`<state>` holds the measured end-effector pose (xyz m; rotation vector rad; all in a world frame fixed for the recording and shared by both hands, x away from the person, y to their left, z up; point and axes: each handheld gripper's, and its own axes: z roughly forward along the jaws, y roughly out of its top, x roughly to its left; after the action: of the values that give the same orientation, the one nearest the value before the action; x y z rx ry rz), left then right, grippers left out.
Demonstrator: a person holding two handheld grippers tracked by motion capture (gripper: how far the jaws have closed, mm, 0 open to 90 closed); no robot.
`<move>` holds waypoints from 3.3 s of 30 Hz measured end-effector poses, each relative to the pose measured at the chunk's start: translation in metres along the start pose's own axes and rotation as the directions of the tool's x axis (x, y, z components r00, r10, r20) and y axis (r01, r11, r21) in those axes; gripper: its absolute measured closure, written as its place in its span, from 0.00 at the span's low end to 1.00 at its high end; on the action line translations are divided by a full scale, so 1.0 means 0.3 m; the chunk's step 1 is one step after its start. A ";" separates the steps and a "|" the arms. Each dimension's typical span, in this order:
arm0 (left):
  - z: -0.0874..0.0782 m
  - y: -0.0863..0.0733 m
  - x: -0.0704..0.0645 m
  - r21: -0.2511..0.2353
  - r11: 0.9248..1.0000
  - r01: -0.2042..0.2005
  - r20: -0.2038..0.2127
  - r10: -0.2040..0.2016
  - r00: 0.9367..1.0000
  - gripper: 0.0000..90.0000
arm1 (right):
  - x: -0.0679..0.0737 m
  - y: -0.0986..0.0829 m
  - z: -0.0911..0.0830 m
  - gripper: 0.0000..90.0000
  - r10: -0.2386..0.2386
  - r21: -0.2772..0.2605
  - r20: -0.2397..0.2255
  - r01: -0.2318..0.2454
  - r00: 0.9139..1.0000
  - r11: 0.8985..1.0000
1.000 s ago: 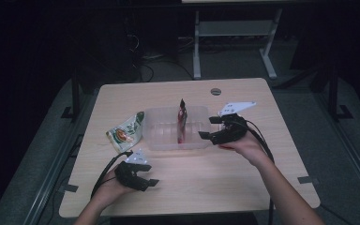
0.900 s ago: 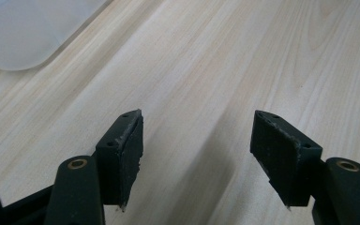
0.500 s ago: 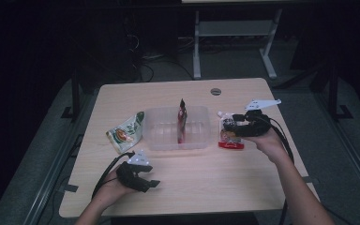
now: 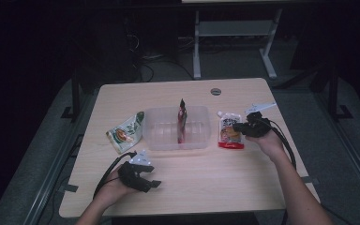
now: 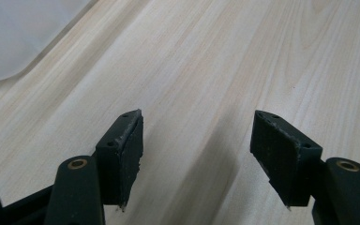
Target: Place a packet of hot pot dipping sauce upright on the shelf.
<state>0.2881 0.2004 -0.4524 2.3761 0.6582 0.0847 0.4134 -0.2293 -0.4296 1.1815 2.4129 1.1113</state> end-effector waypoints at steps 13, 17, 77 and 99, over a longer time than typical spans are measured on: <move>0.001 -0.001 -0.001 0.003 1.000 0.003 0.002 -0.003 1.000 0.38 | 0.021 -0.011 0.088 1.00 -0.083 0.131 0.011 0.081 0.996 0.988; 0.001 -0.001 -0.001 0.005 1.000 0.006 0.002 -0.006 1.000 0.38 | 0.023 -0.009 0.093 1.00 -0.083 0.145 0.010 0.080 0.997 0.986; -0.001 0.009 -0.008 0.013 1.000 -0.019 0.009 0.019 1.000 0.38 | 0.380 -0.043 0.106 1.00 -0.250 0.283 -0.302 0.337 0.920 0.898; 0.010 0.012 -0.005 0.025 0.999 -0.031 0.017 0.030 0.999 0.38 | 0.015 -0.076 -0.015 1.00 -0.039 0.230 -0.053 0.050 0.998 0.972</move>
<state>0.2889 0.1955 -0.4523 2.4089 0.6190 0.0708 0.3950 -0.2371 -0.4423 1.1714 2.6501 0.8728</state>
